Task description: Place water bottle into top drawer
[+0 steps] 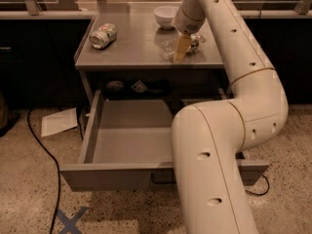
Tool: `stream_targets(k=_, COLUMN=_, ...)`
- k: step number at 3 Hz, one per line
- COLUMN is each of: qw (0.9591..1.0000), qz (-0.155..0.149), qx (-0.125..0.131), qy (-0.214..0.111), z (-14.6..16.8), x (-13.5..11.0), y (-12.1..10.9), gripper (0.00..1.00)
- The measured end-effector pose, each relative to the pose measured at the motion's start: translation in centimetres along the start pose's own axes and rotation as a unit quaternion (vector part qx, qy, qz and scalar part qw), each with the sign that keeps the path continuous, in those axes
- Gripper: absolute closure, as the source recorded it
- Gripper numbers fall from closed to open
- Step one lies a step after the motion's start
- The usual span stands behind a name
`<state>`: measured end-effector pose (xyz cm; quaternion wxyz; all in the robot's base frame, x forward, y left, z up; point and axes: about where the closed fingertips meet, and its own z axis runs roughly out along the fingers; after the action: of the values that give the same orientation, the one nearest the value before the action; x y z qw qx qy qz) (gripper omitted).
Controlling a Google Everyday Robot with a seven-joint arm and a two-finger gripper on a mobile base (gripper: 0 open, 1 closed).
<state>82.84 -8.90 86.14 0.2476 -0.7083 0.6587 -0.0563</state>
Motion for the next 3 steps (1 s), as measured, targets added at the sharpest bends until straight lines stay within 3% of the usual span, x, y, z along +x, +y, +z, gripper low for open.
stream_targets(k=1, qw=1.0000, qz=0.000, qx=0.000, qy=0.000, z=0.0, x=0.0, y=0.0, gripper=0.19)
stream_targets(k=2, qw=1.0000, qz=0.000, qx=0.000, qy=-0.001, z=0.2, x=-0.1, y=0.0, gripper=0.00)
stream_targets(k=3, qw=0.9998, qz=0.012, qx=-0.015, qy=0.001, z=1.4, x=0.4, y=0.7, gripper=0.00)
